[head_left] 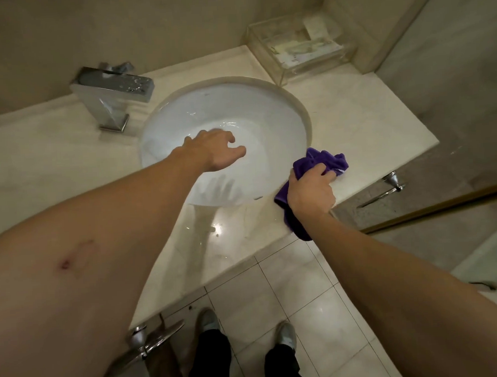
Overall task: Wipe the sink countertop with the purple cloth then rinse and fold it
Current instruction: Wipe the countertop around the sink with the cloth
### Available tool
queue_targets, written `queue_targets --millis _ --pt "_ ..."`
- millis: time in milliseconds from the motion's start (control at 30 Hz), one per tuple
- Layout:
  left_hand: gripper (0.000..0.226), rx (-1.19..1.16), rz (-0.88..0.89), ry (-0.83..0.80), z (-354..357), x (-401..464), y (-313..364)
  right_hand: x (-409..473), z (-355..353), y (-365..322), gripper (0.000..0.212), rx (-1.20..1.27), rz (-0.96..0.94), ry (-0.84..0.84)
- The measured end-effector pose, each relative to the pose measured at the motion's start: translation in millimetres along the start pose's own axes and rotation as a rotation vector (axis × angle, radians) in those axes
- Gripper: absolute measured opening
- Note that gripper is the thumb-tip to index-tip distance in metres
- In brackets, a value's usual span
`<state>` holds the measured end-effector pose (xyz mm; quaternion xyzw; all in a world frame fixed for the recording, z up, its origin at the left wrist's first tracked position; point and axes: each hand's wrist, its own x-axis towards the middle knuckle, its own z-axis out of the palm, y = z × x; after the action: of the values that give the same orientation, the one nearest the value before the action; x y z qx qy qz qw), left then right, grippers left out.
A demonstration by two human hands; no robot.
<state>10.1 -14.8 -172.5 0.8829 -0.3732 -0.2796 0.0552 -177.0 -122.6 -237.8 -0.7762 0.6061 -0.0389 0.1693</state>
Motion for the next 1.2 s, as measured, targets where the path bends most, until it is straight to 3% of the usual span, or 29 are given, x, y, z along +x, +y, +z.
queue_targets --millis 133,267,433,567,800,933,1200 --pt "0.074 -0.027 -0.045 -0.021 2 -2 -15 -9 12 -25 0.060 0.034 0.013 -0.016" --pt "0.057 -0.029 -0.023 0.011 6 -1 -23 -13 20 -58 0.058 0.136 0.031 -0.048" --pt "0.056 -0.025 -0.025 0.030 4 -7 -30 -5 8 -90 0.059 0.379 0.098 -0.092" --pt "0.050 -0.037 -0.031 0.047 -10 -10 -24 12 -29 -82 0.063 0.438 0.091 -0.063" --pt "0.053 -0.036 0.035 0.047 -29 -13 22 2 -66 -25 0.058 0.310 0.041 0.072" --pt "0.055 0.000 0.091 0.042 -27 -16 44 -24 -39 0 0.058 0.232 0.071 0.027" --pt "0.055 0.050 0.083 0.038 -9 -9 24 -53 8 -32 0.059 0.189 0.193 -0.030"
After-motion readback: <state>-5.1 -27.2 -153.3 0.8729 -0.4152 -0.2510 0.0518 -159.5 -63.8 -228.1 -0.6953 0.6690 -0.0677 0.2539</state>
